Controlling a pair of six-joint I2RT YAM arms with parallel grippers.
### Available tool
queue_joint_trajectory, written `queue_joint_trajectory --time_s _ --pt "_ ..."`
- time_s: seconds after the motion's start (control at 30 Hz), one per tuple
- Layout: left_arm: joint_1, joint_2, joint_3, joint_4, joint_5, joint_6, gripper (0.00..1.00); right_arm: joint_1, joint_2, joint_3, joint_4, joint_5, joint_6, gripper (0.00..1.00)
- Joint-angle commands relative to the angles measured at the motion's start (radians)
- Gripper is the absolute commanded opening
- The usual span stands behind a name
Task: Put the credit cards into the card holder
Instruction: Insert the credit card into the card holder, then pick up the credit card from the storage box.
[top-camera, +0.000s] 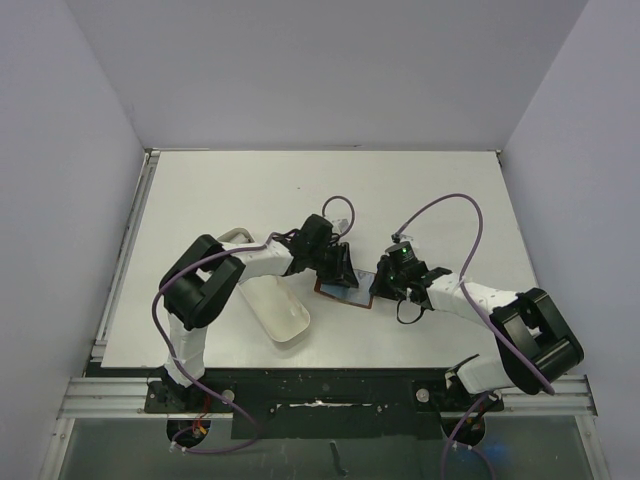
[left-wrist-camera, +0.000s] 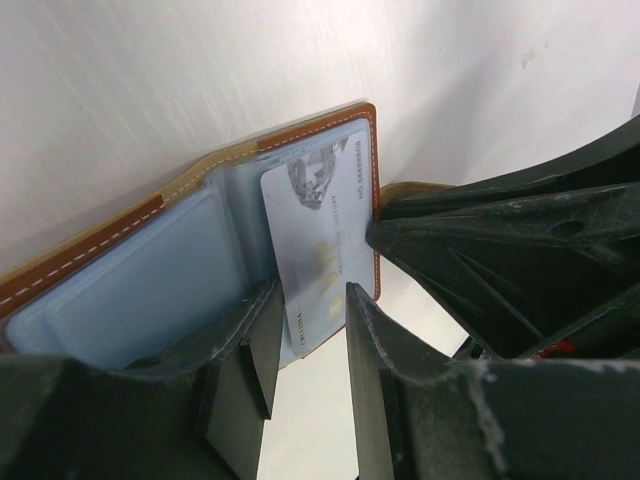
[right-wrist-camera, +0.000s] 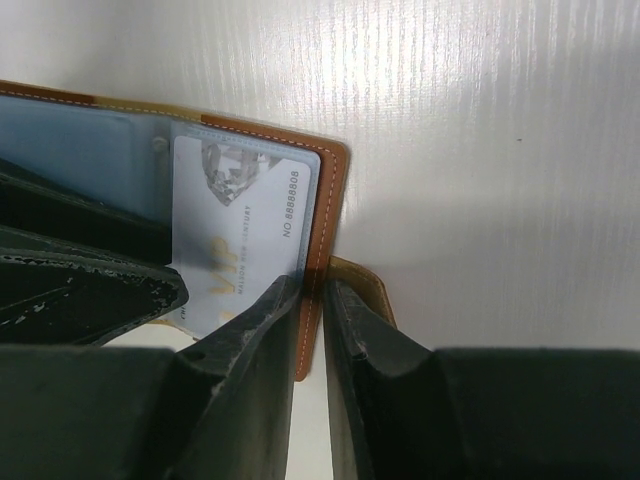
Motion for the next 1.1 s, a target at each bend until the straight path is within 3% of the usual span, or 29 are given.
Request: queue_joint_trajectory --time_s 0.0,0.67,1.07 --pt "-0.017 0.002 0.03 0.105 0.024 -0.018 0.31 0.005 -0.011 -0.001 0.013 0.029 0.0 0.19" --pt "0.001 -0.174 0.023 -0.04 -0.115 0.061 0.36 0.025 -0.151 0.119 -0.11 0.043 0.003 0.32" --pt "0.151 -0.348 0.156 -0.42 -0.3 0.407 0.38 0.047 -0.094 0.146 -0.075 0.025 -0.007 0.32"
